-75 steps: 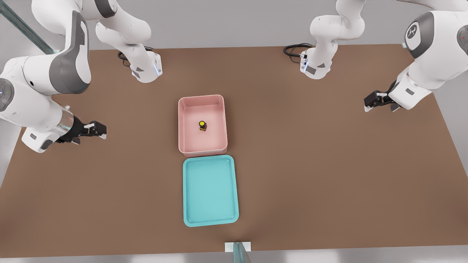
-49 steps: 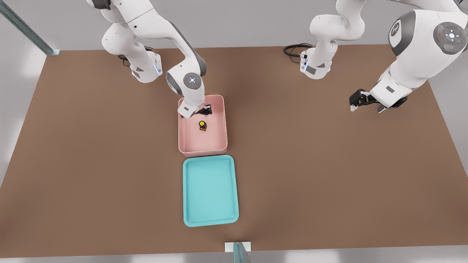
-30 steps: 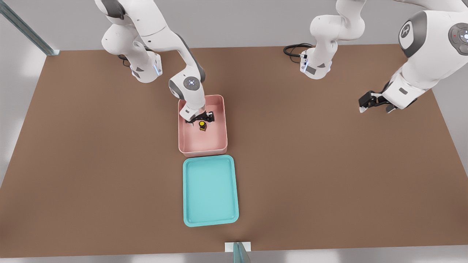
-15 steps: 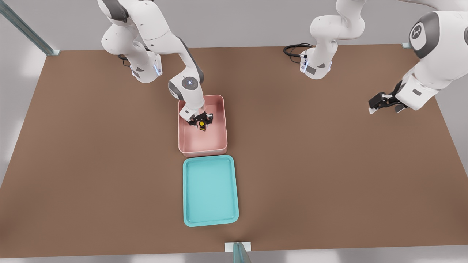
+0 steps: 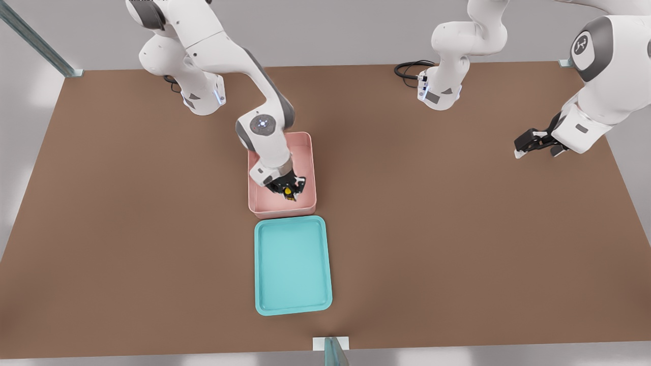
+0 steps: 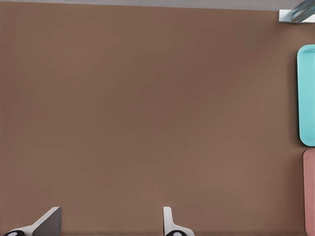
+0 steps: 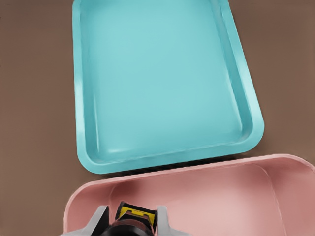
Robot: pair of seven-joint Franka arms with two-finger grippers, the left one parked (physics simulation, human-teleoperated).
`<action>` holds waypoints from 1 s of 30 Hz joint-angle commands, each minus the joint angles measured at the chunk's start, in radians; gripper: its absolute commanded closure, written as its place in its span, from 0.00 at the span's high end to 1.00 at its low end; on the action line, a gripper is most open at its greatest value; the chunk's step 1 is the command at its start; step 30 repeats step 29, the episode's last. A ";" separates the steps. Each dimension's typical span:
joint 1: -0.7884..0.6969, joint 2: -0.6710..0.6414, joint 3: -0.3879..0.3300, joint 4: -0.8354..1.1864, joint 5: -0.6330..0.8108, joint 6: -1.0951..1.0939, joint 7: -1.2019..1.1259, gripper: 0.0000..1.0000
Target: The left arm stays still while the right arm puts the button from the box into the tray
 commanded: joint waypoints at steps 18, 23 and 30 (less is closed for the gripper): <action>-0.325 0.308 0.002 0.927 0.078 -0.908 -0.785 1.00; -0.754 0.027 0.073 0.858 -0.093 -1.168 -1.179 1.00; -0.804 0.004 0.054 0.777 -0.014 -1.174 -1.161 1.00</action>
